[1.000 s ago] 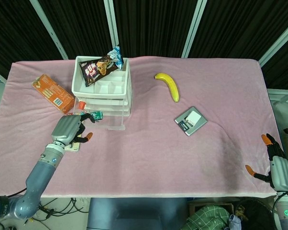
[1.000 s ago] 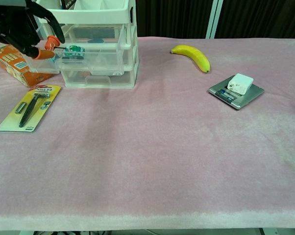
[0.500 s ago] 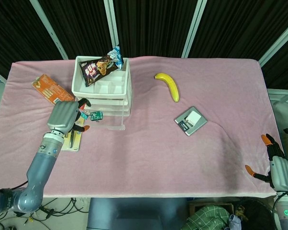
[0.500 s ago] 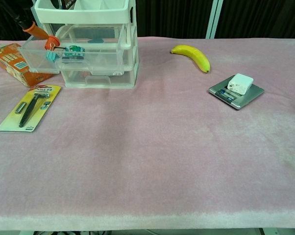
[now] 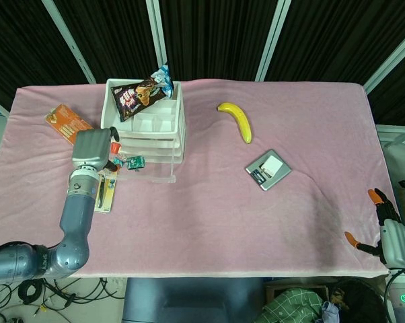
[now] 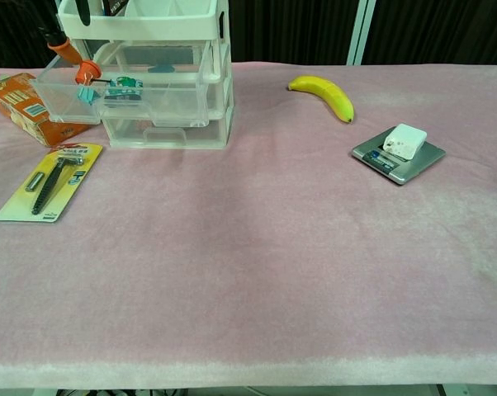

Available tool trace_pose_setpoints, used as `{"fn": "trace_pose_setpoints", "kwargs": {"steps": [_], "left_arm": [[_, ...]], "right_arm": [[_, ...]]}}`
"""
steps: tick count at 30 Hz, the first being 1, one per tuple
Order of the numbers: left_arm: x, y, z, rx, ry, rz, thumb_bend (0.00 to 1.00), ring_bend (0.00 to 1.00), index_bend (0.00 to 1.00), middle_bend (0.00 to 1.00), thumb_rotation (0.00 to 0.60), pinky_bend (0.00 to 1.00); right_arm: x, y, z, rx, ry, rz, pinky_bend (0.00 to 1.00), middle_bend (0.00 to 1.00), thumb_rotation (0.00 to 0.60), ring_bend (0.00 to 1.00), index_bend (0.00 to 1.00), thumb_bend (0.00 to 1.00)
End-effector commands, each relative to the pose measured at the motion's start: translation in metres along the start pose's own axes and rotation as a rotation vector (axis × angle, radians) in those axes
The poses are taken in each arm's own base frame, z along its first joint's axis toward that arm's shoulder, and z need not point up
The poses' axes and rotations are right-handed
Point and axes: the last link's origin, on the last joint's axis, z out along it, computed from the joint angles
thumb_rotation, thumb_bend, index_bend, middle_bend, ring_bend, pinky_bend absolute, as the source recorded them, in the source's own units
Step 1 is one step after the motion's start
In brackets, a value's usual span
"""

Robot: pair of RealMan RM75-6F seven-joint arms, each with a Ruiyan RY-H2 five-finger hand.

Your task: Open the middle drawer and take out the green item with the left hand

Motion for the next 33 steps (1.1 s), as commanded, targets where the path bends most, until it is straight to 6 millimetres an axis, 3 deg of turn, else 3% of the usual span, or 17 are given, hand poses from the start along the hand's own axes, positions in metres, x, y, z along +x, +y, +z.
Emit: {"fn": "trace_pose_setpoints", "kwargs": {"steps": [1,33], "left_arm": [[-0.005,0.007,0.004,0.016,-0.023,-0.004,0.1,1.0,0.41,1.0,0.6,1.0],[-0.029,0.044,0.013,0.042,-0.137,0.043,0.16,1.0,0.42,1.0,0.6,1.0]], "right_arm": [[0.0,0.0,0.0,-0.002,0.0,0.004,0.12,0.0,0.6,0.0,0.0,0.12],[0.002,0.002,-0.001,-0.018,-0.006,0.034,0.12,0.0,0.6,0.0,0.0,0.12]]}}
